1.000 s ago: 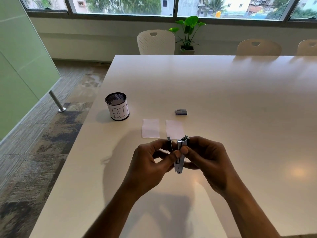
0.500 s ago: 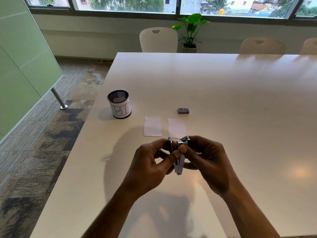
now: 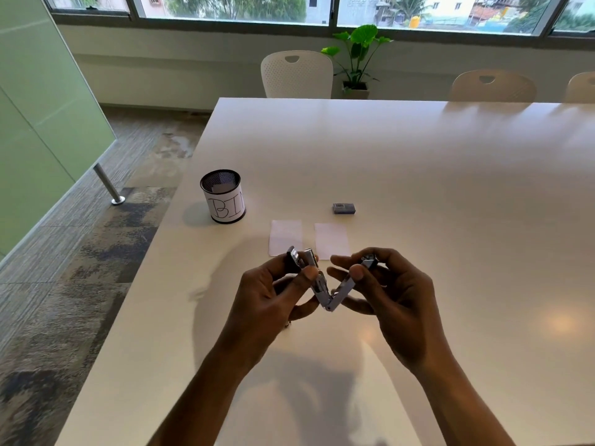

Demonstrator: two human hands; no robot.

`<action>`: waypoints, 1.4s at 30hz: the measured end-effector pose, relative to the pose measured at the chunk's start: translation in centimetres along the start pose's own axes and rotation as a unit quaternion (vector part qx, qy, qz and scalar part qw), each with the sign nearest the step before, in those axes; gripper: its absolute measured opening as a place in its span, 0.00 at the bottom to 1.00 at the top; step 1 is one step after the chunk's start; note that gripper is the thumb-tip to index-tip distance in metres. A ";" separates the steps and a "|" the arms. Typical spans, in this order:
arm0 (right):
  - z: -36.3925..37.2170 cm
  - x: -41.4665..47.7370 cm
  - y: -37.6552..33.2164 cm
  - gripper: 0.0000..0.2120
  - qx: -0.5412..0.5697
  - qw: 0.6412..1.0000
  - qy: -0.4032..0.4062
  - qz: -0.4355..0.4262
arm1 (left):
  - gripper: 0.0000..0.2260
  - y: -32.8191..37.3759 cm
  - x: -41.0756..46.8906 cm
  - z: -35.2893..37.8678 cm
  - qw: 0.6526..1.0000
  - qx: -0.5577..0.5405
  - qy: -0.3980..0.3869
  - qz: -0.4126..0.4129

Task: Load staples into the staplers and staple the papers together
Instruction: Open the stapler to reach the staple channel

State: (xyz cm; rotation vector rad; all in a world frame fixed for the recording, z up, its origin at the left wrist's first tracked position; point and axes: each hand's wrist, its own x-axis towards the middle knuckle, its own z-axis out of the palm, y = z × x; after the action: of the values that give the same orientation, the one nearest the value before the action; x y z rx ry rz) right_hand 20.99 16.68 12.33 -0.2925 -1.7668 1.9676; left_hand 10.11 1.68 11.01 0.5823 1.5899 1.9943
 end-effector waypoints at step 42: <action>1.3 6.2 -0.4 0.14 -0.297 0.940 -0.126 -0.111 | 0.13 -1.5 2.6 -0.8 0.971 -0.230 -0.012 -0.072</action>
State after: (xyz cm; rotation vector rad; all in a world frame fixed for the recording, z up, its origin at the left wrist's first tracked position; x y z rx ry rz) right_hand 15.10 18.54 13.83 -0.0254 -2.4211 1.3216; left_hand 7.79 2.96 9.43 0.2978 1.0633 2.1339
